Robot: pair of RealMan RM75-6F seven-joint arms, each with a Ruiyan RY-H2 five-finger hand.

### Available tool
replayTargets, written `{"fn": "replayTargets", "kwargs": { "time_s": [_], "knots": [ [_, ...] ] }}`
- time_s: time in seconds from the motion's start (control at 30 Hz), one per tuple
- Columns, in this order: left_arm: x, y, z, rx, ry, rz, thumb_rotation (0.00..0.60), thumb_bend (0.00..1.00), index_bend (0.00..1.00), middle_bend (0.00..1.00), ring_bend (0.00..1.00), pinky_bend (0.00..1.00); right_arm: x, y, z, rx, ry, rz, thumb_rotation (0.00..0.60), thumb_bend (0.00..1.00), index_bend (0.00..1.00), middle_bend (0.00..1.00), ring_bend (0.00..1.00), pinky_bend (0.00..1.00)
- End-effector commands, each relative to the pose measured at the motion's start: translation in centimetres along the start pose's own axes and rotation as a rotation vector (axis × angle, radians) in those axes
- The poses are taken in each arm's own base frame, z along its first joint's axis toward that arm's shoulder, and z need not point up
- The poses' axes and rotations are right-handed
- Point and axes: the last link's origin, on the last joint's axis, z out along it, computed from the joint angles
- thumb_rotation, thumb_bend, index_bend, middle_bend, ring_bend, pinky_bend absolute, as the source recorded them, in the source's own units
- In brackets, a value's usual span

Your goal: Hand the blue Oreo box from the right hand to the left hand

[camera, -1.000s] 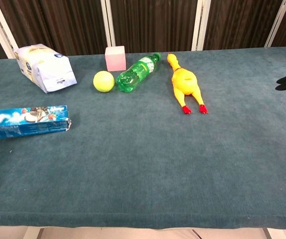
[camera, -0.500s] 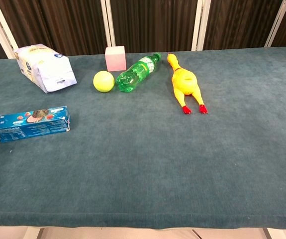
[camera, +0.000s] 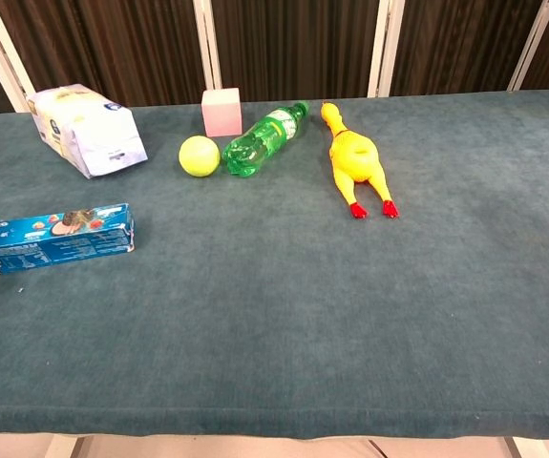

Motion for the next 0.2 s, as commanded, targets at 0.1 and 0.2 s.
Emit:
{"fn": "replayTargets", "kwargs": {
  "time_s": [0.1,0.2],
  "knots": [
    [-0.11,0.01,-0.11,0.014,-0.049,0.013,0.6,0.28,0.12,0.02,0.01,0.27,0.05,-0.03,-1.06,-0.025,0.056,0.025,0.6,0.12,0.0,0.0,0.0,0.18],
    [-0.19,0.24,-0.11,0.008,-0.063,0.009,0.6,0.28,0.12,0.03,0.02,0.27,-0.27,-0.15,-1.09,-0.003,0.028,0.016,0.6,0.12,0.0,0.0,0.0,0.18]
  ]
}}
